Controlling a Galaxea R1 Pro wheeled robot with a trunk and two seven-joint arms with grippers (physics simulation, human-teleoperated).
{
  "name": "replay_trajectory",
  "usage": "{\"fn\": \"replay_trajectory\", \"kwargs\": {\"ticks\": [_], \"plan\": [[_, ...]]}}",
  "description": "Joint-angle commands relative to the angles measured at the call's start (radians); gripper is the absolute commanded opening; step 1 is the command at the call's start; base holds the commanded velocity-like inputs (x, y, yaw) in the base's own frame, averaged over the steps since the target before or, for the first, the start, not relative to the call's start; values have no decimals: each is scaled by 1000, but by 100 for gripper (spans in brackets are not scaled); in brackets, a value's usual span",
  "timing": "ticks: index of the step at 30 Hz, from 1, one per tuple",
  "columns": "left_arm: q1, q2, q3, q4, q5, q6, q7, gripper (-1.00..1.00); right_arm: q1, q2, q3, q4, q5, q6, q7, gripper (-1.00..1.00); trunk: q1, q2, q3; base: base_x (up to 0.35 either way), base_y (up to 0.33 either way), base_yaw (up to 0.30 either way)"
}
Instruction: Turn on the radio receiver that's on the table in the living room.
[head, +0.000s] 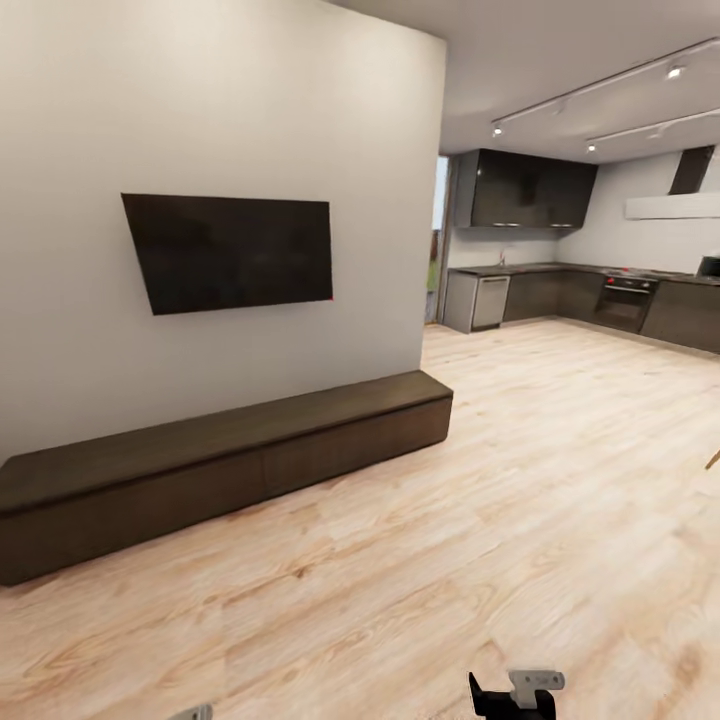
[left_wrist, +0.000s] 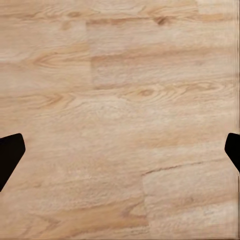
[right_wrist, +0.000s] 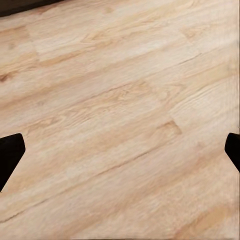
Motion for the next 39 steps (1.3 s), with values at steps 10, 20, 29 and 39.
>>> {"fn": "replay_trajectory", "kwargs": {"ticks": [10,20,29,39], "plan": [[0,0,2,0,0,0,2,100,0,0,-1,0,0,-1,0,100,0,0,-4,0,0,-300],[0,8,8,-1,-2,-1,6,100,0,-5,-148,-1,10,1,10,100,0,0,-7,0,0,-300],[0,6,8,3,-3,-1,3,100,0,-3,-157,-2,8,0,11,100,0,0,-10,107,0,-300],[0,5,8,7,-2,-3,2,100,0,-2,-157,-2,6,-1,11,100,0,0,-11,135,0,-300]]}}
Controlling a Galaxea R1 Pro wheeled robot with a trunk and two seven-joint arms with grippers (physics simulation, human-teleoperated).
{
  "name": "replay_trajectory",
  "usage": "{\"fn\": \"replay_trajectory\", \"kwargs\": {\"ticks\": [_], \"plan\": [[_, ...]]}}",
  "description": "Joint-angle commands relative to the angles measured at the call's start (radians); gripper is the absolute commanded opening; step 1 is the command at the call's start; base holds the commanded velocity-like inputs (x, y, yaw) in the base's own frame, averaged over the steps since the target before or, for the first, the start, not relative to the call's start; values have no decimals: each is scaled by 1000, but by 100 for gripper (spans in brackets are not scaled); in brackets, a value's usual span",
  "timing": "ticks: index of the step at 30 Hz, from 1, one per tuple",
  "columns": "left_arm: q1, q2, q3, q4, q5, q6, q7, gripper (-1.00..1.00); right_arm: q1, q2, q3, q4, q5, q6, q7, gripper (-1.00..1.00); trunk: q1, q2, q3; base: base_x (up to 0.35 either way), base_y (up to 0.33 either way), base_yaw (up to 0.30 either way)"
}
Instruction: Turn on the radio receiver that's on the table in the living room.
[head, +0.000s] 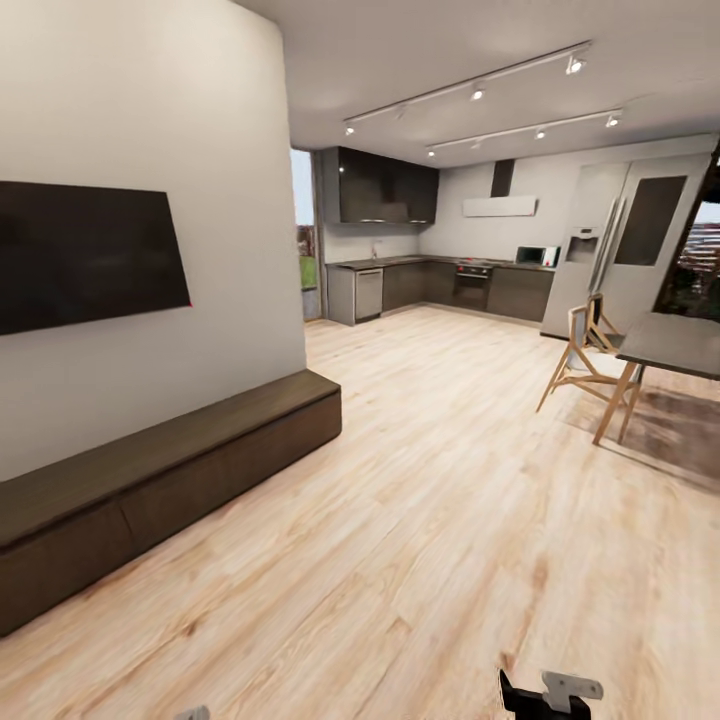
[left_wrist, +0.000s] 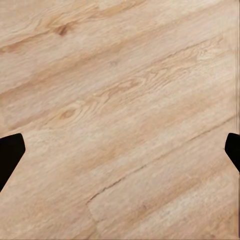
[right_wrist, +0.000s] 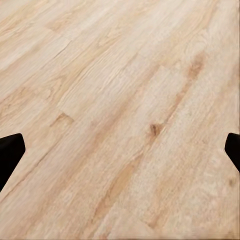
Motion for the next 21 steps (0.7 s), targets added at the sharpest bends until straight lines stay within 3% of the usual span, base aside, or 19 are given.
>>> {"fn": "replay_trajectory", "kwargs": {"ticks": [1,14,21], "plan": [[0,0,0,0,0,0,0,100,0,0,0,0,0,0,0,100,0,0,0,4,0,-300],[0,-1,0,1,0,0,0,100,0,0,0,0,-2,0,0,100,0,0,0,2,0,-300],[0,-2,0,1,0,1,0,100,0,0,0,0,-2,0,0,100,0,0,0,248,0,-300]]}}
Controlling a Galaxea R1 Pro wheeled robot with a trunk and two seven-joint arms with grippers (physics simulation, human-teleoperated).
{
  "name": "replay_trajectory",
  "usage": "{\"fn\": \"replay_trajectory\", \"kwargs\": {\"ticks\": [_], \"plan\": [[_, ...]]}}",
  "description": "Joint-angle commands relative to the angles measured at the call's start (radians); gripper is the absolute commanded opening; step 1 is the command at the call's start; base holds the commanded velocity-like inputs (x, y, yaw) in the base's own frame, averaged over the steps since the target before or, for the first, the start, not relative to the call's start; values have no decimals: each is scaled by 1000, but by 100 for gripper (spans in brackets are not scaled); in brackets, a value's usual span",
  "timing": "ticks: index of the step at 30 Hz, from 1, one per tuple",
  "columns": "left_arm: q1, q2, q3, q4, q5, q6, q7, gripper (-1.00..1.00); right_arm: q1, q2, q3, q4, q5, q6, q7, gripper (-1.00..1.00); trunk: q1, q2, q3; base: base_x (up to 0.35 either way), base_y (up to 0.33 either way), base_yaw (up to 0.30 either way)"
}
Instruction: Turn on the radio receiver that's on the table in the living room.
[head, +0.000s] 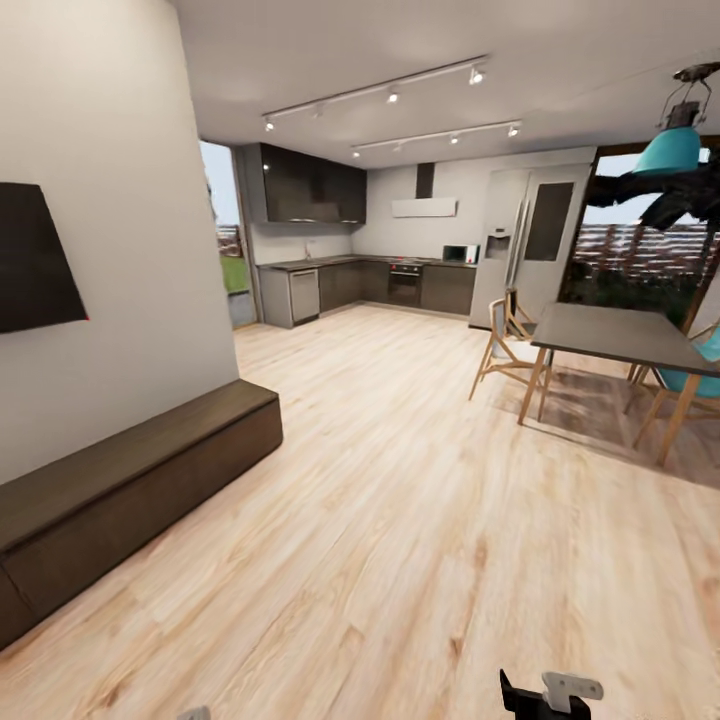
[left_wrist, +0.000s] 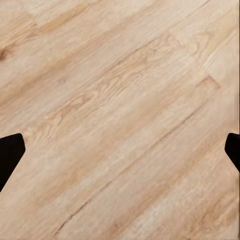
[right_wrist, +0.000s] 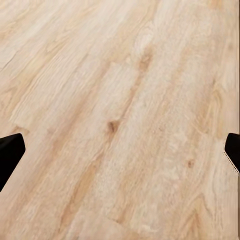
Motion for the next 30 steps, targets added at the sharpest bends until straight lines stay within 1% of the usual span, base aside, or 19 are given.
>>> {"fn": "replay_trajectory", "kwargs": {"ticks": [1,8,10,28,29,30], "plan": [[0,0,0,0,0,0,0,100,0,0,0,0,0,0,0,100,0,0,0,324,0,-300],[0,0,0,0,0,0,0,100,0,0,0,0,0,0,0,100,0,0,0,329,0,-300],[-1,1,0,0,0,-1,0,100,0,0,-1,0,0,0,0,100,0,0,0,182,0,-300],[0,0,0,7,0,-1,1,100,0,0,-3,0,1,0,-1,100,0,0,0,11,0,-299],[0,0,1,14,0,-3,1,100,0,0,-3,0,2,-1,-1,100,0,0,0,0,0,-296],[0,0,0,19,0,-22,2,100,0,0,-3,0,4,-1,-2,100,0,0,0,0,0,-294]]}}
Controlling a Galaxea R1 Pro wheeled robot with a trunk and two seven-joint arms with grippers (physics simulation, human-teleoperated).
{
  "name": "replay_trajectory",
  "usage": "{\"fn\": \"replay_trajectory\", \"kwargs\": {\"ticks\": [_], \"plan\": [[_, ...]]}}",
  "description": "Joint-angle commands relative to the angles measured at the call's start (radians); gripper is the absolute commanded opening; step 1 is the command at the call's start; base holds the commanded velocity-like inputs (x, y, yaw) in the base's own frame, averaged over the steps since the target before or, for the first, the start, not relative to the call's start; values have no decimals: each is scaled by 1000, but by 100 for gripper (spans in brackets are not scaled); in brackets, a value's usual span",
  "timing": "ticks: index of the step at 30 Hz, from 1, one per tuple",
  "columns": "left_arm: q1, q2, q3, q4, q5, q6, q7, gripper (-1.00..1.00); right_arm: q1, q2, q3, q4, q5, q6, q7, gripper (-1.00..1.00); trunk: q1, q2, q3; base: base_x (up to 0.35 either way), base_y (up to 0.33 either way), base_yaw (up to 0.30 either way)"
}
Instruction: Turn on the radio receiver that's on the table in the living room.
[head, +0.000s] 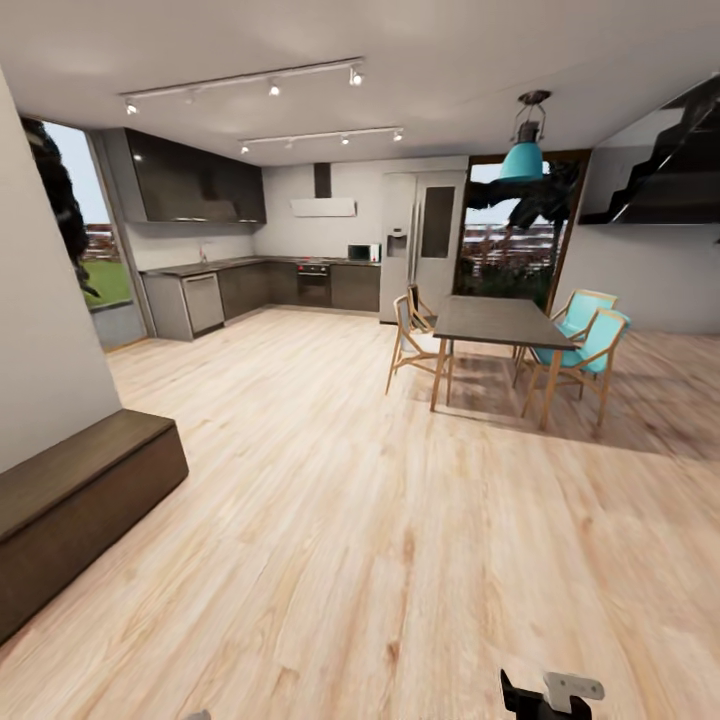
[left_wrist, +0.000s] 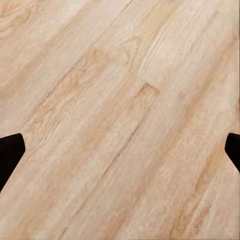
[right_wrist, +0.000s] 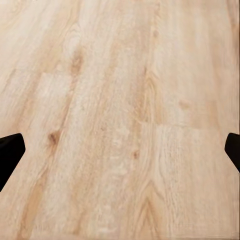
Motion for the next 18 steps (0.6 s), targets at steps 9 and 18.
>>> {"fn": "replay_trajectory", "kwargs": {"ticks": [9,18], "plan": [[0,0,0,2,0,-6,1,100,0,0,1,0,-4,-1,-1,100,0,0,0,0,0,-294],[0,3,1,1,0,-6,1,100,0,0,1,0,-4,-1,1,100,0,0,0,0,0,-292]]}}
